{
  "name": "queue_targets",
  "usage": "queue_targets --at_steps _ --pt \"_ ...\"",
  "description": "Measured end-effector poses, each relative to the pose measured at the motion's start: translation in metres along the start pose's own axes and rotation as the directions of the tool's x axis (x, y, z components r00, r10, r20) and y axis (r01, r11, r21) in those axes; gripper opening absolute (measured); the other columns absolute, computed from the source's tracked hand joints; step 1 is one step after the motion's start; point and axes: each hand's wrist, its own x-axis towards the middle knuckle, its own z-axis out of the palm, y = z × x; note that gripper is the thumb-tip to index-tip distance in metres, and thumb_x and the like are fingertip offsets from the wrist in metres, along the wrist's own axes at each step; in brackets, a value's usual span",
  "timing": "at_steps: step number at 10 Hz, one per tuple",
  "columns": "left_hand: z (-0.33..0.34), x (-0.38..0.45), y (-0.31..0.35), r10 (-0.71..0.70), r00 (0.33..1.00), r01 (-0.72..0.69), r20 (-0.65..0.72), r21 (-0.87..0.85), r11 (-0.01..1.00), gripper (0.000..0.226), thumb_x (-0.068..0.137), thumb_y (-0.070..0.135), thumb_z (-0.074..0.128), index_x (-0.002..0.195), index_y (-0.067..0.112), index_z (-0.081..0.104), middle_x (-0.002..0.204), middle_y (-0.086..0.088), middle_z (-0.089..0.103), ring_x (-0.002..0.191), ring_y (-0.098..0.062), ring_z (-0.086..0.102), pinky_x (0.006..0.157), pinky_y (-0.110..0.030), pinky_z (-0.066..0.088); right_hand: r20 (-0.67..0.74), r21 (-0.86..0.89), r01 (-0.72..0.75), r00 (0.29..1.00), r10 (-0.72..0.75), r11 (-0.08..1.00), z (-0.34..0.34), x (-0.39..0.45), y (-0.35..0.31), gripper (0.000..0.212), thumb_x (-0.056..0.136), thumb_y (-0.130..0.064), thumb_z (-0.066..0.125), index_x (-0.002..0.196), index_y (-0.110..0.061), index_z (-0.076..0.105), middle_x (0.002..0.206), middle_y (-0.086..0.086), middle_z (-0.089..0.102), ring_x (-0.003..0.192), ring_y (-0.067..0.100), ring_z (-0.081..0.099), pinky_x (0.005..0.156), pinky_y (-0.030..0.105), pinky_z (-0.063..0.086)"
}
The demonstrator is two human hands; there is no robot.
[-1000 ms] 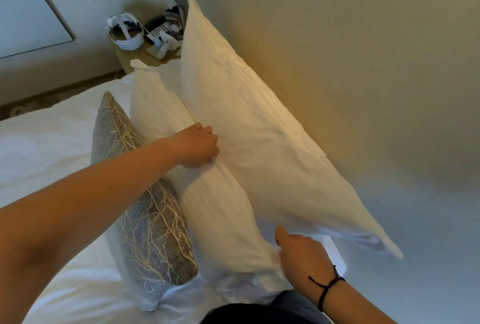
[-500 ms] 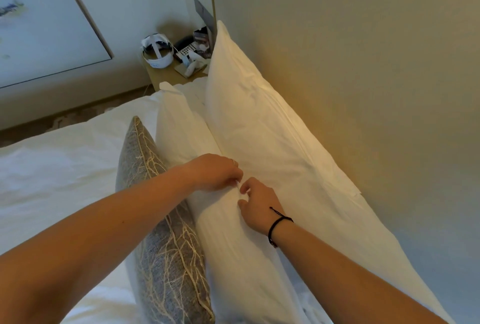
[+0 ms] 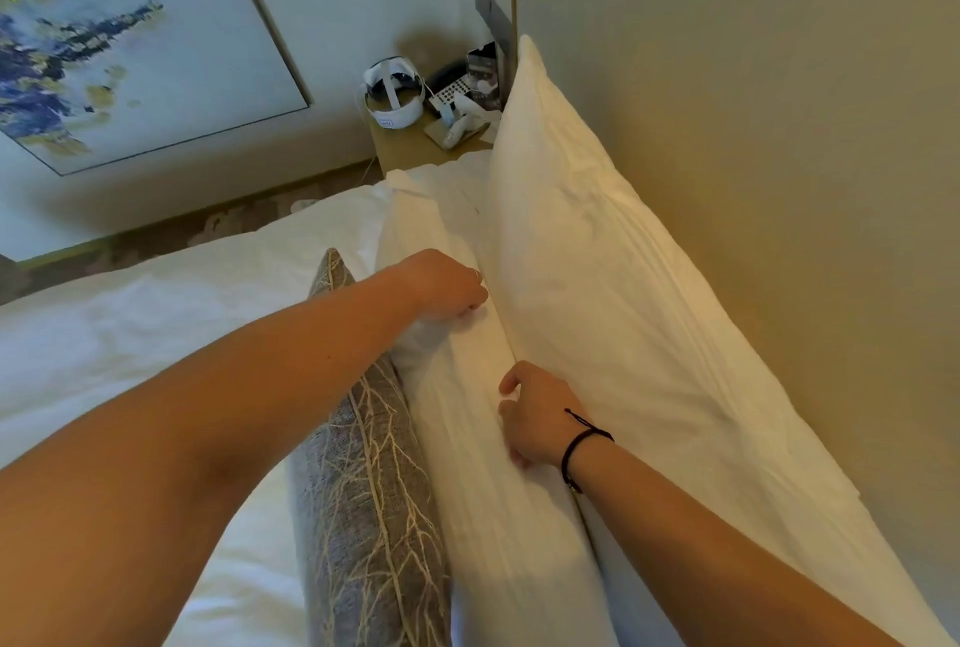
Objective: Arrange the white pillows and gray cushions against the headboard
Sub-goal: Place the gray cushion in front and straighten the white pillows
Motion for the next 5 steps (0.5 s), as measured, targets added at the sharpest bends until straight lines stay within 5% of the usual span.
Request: queue_targets --at_steps 1,2,3,4,5 --pt "0.015 0.016 -0.018 0.033 0.984 0.059 0.178 -0.488 0.871 0.015 0.085 0.037 0.052 0.077 0.026 0.059 0.080 0.008 0.058 0.081 -0.014 0.063 0.071 -0.025 0.045 -0.039 -0.020 -0.006 0.999 0.005 1.000 -0.002 0.008 -0.007 0.032 0.083 0.003 0.046 0.102 -0.020 0.055 0.093 0.011 0.066 0.078 0.029 0.067 0.059 0.029 0.051" --pt "0.002 0.019 -0.027 -0.180 0.978 0.165 0.104 0.140 0.976 0.023 0.094 0.024 0.042 0.098 0.012 0.061 0.084 0.001 0.050 0.090 -0.028 0.063 0.078 -0.033 0.042 -0.096 -0.138 0.025 0.995 -0.038 0.990 -0.009 0.008 -0.006 0.029 0.082 0.006 0.044 0.097 -0.014 0.059 0.096 0.008 0.063 0.082 0.025 0.060 0.063 0.027 0.043" --pt "-0.008 0.027 -0.020 0.107 0.988 -0.111 -0.115 -0.033 0.993 0.026 0.101 0.029 0.040 0.116 0.020 0.059 0.106 0.003 0.056 0.104 -0.021 0.058 0.089 -0.033 0.045 -0.119 -0.299 0.072 0.987 -0.112 0.952 -0.014 0.006 -0.006 0.021 0.086 0.004 0.043 0.094 -0.010 0.056 0.096 0.009 0.063 0.081 0.025 0.056 0.065 0.027 0.039" --pt "-0.011 0.032 -0.010 0.029 0.986 -0.056 -0.162 -0.162 0.985 0.027 0.101 0.030 0.042 0.118 0.021 0.060 0.119 0.002 0.059 0.110 -0.020 0.056 0.101 -0.035 0.045 -0.125 -0.347 0.091 0.982 -0.142 0.933 -0.013 0.011 -0.012 0.018 0.087 0.003 0.040 0.092 -0.014 0.044 0.088 0.007 0.053 0.076 0.023 0.047 0.064 0.029 0.034" --pt "-0.002 0.033 -0.012 -0.052 0.984 0.032 -0.173 -0.113 0.993 0.028 0.099 0.028 0.041 0.117 0.022 0.062 0.115 0.003 0.060 0.108 -0.019 0.056 0.097 -0.035 0.045 -0.133 -0.343 0.113 0.977 -0.168 0.933 -0.012 0.020 -0.019 0.016 0.089 0.000 0.039 0.097 -0.014 0.042 0.089 0.004 0.049 0.075 0.021 0.043 0.057 0.027 0.029"
